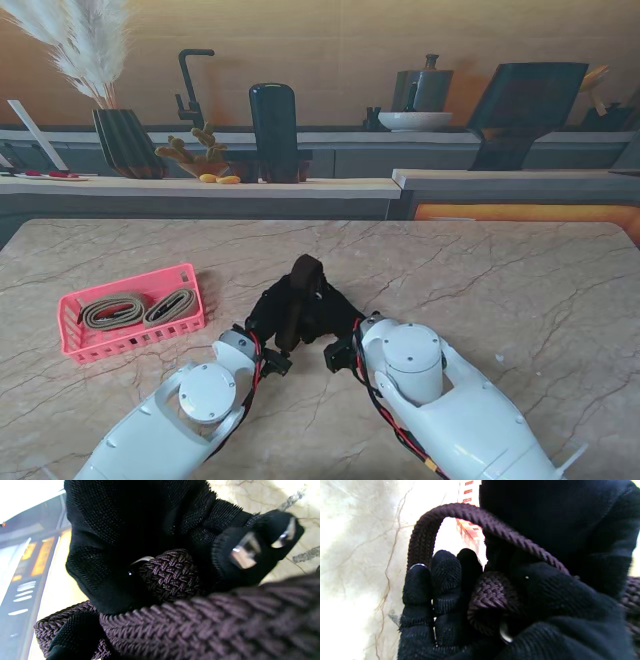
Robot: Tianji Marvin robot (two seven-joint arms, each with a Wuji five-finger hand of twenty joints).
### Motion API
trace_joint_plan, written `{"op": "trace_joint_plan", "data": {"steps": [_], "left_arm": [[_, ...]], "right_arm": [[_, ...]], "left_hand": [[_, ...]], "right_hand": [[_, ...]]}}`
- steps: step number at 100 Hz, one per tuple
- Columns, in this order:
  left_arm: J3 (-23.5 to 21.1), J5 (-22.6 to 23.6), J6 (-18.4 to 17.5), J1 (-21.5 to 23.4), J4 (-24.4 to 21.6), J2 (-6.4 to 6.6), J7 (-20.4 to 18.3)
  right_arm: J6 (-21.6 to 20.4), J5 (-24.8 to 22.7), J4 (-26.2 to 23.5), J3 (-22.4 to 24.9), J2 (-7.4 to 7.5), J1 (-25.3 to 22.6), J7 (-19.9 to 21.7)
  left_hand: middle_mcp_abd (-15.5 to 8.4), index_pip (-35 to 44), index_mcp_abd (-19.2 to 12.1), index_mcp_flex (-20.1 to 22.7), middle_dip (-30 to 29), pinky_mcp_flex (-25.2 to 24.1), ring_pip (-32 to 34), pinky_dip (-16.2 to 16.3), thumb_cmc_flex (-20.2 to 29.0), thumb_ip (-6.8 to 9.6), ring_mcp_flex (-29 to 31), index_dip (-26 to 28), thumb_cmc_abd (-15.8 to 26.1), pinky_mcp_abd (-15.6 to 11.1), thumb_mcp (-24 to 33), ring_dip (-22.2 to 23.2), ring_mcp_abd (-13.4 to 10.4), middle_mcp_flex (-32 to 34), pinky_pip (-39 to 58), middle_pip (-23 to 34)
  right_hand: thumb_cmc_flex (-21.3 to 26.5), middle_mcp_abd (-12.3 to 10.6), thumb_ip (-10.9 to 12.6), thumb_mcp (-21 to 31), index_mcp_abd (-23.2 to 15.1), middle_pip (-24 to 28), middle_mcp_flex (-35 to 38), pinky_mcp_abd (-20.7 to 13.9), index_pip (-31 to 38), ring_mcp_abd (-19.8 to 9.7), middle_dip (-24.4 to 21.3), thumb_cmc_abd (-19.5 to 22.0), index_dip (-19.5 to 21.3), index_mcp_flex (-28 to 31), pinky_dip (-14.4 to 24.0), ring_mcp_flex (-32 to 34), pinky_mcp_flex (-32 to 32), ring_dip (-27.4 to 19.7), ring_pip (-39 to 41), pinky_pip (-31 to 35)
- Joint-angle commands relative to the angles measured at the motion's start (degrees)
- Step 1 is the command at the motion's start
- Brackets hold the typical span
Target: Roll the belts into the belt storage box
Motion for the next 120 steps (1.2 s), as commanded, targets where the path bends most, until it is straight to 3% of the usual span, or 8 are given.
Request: {"op": "trace_joint_plan", "data": {"steps": [1,10,14,37,53,79,98,120], "left_arm": [[0.14,0.05,0.45,1.66,-1.61,-1.15,0.05],[-0.68,-0.89,1.67,2.16,-2.31,-1.48,1.14],[-0.98,-1.20,2.16,2.23,-2.43,-1.61,1.51],[-2.09,-0.54,3.56,2.27,-2.52,-2.05,3.75],[-2.55,0.08,4.31,2.31,-2.57,-2.38,5.34],[-3.43,0.90,4.38,2.82,-3.11,-2.59,7.15],[-4.21,1.60,3.51,3.14,-3.33,-2.55,7.93],[-4.78,1.64,2.90,3.34,-3.59,-2.43,7.87]], "right_arm": [[0.60,-0.89,-0.22,0.03,-1.08,0.64,-0.89],[2.00,-2.94,0.44,-0.07,-0.88,1.14,-0.56],[2.78,-4.14,0.59,-0.08,-0.77,1.30,-0.51],[2.35,-16.07,1.50,-0.26,0.38,1.43,-2.08],[0.88,-22.22,1.31,0.40,1.28,0.62,-2.97],[-0.70,-32.63,0.26,0.84,4.04,-0.31,0.46],[1.44,-33.57,-0.50,1.86,5.14,-0.72,3.80],[1.54,-34.49,-0.62,4.16,5.30,-2.03,3.23]], "left_hand": [[-4.92,14.83,-2.14,2.33,7.51,0.75,4.62,0.75,2.42,-1.25,5.29,4.34,16.47,-2.05,3.79,1.38,-4.65,13.65,2.97,6.87],[-3.96,16.01,-0.70,1.91,12.18,1.69,8.37,1.22,3.37,-1.40,7.09,3.93,16.48,-1.97,3.62,2.91,-3.23,14.83,4.87,8.51],[-3.69,16.19,-0.45,1.73,12.77,1.85,9.16,1.36,3.66,-1.44,7.08,3.83,16.49,-1.89,3.51,3.27,-2.93,14.88,5.33,8.80],[-3.06,16.07,1.65,-2.37,18.77,3.50,11.13,1.81,5.61,-1.10,5.68,9.77,16.49,-2.52,1.53,4.92,-1.45,10.66,7.25,10.10],[-2.82,15.65,2.75,-3.70,21.24,8.33,12.41,1.43,6.50,-1.00,9.45,13.30,16.49,-3.08,1.06,4.58,-1.05,8.83,7.75,9.91],[-2.40,15.16,3.41,-3.70,22.12,11.92,14.04,0.71,6.93,-1.29,12.87,14.41,16.49,-3.61,1.22,3.63,-1.60,8.31,7.82,9.61],[-2.88,15.00,2.56,-3.43,21.63,11.34,14.61,0.79,6.60,-1.34,12.24,14.20,16.49,-3.22,1.31,3.40,-2.19,8.58,8.41,9.23],[-2.82,15.12,2.82,-2.65,21.49,11.17,14.43,0.59,6.71,-1.08,12.57,13.70,16.49,-2.69,1.77,3.16,-2.26,9.27,8.18,9.13]], "right_hand": [[-4.32,2.26,0.14,-1.10,1.57,-0.03,-1.98,-0.88,-5.50,-0.64,-0.82,0.73,0.94,-4.47,-0.27,-1.07,-0.76,-1.34,-2.54,-0.29],[-10.56,2.88,2.64,-0.01,3.69,-2.90,-6.54,0.04,-18.90,0.63,-2.76,1.83,10.29,-3.75,-1.94,-3.45,-2.12,-3.41,-7.36,-3.15],[-12.21,3.32,3.09,-0.47,4.33,-3.91,-8.66,0.47,-21.03,1.25,-3.22,1.68,11.77,-4.81,-2.45,-4.59,-2.87,-4.05,-9.01,-4.33],[-16.66,4.21,2.65,-4.04,4.01,-6.20,-11.55,1.27,-23.38,2.53,-4.76,1.95,13.45,-8.67,-3.27,-6.23,-4.41,-5.41,-12.41,-6.57],[-17.72,4.42,2.51,-5.44,3.65,-7.45,-11.43,1.63,-24.00,3.14,-5.67,2.15,13.96,-9.21,-3.57,-6.61,-4.82,-6.02,-13.87,-7.31],[-20.18,4.69,2.08,-7.35,5.22,-7.60,-8.93,2.38,-24.64,3.56,-6.15,0.19,14.29,-7.60,-3.17,-4.19,-2.86,-6.05,-13.67,-6.19],[-20.02,4.88,2.10,-6.96,5.52,-7.35,-8.64,2.57,-25.17,3.80,-6.04,1.23,14.63,-6.98,-3.14,-3.96,-2.68,-5.96,-13.55,-5.81],[-19.14,4.97,2.35,-8.96,4.59,-7.53,-8.27,2.20,-25.29,4.15,-6.19,2.61,15.67,-5.87,-3.18,-4.41,-4.15,-5.85,-13.51,-5.98]]}}
